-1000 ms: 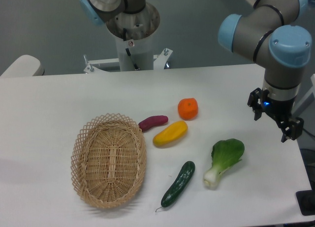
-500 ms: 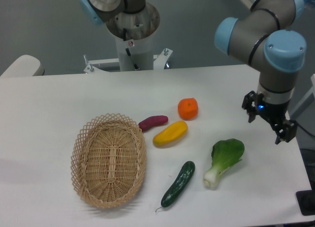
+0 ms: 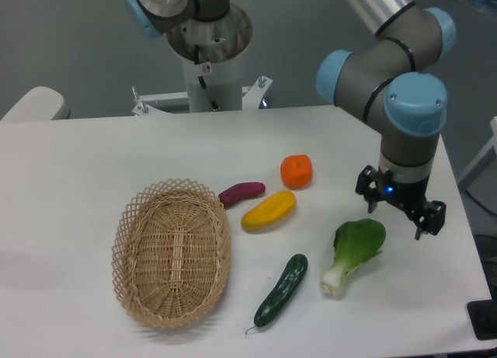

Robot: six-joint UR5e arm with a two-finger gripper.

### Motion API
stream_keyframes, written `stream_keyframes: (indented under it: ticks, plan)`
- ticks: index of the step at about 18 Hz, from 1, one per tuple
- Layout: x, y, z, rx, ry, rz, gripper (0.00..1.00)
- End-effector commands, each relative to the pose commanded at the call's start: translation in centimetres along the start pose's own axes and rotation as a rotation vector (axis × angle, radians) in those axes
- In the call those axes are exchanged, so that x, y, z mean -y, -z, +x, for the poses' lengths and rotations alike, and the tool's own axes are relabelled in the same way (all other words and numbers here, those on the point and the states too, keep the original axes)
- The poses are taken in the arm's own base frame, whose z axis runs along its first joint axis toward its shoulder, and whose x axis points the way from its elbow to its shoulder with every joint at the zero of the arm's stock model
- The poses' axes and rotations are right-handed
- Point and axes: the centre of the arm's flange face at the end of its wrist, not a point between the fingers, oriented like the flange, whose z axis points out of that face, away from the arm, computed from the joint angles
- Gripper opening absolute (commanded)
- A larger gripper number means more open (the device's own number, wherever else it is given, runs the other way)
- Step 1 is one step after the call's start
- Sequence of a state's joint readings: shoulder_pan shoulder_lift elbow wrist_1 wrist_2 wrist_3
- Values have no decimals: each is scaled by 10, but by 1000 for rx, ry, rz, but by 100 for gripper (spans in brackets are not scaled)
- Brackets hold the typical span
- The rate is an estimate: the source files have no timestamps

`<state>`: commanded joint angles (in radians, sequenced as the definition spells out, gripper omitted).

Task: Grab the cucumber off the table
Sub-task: 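Lower the gripper over the green cucumber beside the bok choy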

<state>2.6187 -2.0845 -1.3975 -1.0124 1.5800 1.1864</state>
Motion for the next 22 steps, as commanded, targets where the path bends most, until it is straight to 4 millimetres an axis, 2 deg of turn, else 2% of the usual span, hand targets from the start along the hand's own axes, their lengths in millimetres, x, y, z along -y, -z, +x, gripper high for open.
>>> stream_keyframes:
  ticks: [3,8,9,13,17,22]
  plan:
    - [40,-24,26,-32,75,-2,100]
    - [87,-56,61,-51,142,2,100]
    - [93,-58,67,-54,132,2,100]
    - [108,-88,98,-95,80,-20,100]
    - [117,-111,118,-123,50,-42,100]
    - [123,-118,119,-118,20,-38,100]
